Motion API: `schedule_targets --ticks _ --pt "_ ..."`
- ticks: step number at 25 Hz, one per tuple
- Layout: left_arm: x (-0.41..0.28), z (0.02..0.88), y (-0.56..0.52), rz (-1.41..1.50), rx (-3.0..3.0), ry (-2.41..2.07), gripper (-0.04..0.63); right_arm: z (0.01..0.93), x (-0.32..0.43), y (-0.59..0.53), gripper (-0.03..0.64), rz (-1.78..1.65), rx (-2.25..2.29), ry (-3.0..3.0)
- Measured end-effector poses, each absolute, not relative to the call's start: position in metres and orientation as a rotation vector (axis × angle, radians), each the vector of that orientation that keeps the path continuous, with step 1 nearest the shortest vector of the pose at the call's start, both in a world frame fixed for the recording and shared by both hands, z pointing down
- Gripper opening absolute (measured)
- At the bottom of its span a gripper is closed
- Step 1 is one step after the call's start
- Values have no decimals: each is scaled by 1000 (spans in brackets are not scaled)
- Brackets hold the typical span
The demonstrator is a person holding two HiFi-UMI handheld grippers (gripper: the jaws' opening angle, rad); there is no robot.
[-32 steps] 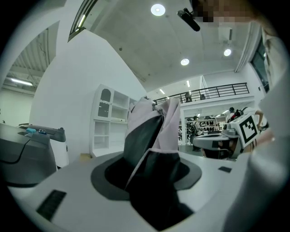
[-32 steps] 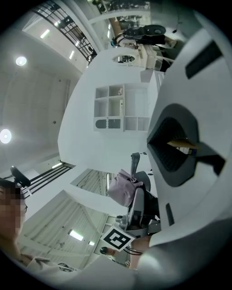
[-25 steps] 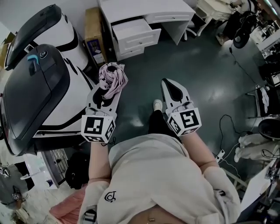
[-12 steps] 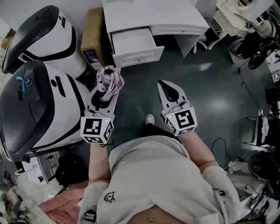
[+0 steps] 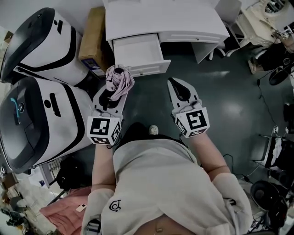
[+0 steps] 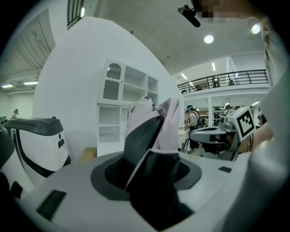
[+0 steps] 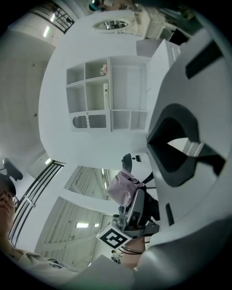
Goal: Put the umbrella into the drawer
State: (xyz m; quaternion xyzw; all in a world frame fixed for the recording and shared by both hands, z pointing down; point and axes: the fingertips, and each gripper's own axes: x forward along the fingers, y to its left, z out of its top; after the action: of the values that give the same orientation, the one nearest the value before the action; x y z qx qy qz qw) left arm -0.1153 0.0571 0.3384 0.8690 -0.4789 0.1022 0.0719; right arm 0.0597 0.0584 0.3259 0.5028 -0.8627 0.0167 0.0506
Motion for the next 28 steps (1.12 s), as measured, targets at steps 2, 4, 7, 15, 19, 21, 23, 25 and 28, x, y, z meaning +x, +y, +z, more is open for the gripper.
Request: schedule_targets --ticks 2,4,7,15,19,21,23,25,28 --pt "-109 343 32 340 2616 -1432 227 329 66 38 6 57 1536 -2625" --pt "-104 350 5 373 2629 -1408 227 333 70 16 6 65 1547 -2616" --pt "-97 365 -41 415 2649 -1350 227 338 73 -18 6 72 1565 -2605" --pt "-72 423 -171 573 2682 -1092 227 351 83 -133 6 76 1675 -2514" --pt "-67 485 -225 728 2669 -919 227 384 82 -192 6 172 1744 -2471" --pt "-55 516 -229 789 2667 -847 227 399 88 -198 6 176 1747 -2464" --pt "-37 550 -226 838 2650 -777 227 418 98 -198 6 183 1742 -2451" --pt "-24 592 -227 886 2595 -701 227 443 105 -203 6 217 1739 -2421" --pt "-16 654 -232 933 2482 -584 227 478 108 -214 6 299 1739 -2363"
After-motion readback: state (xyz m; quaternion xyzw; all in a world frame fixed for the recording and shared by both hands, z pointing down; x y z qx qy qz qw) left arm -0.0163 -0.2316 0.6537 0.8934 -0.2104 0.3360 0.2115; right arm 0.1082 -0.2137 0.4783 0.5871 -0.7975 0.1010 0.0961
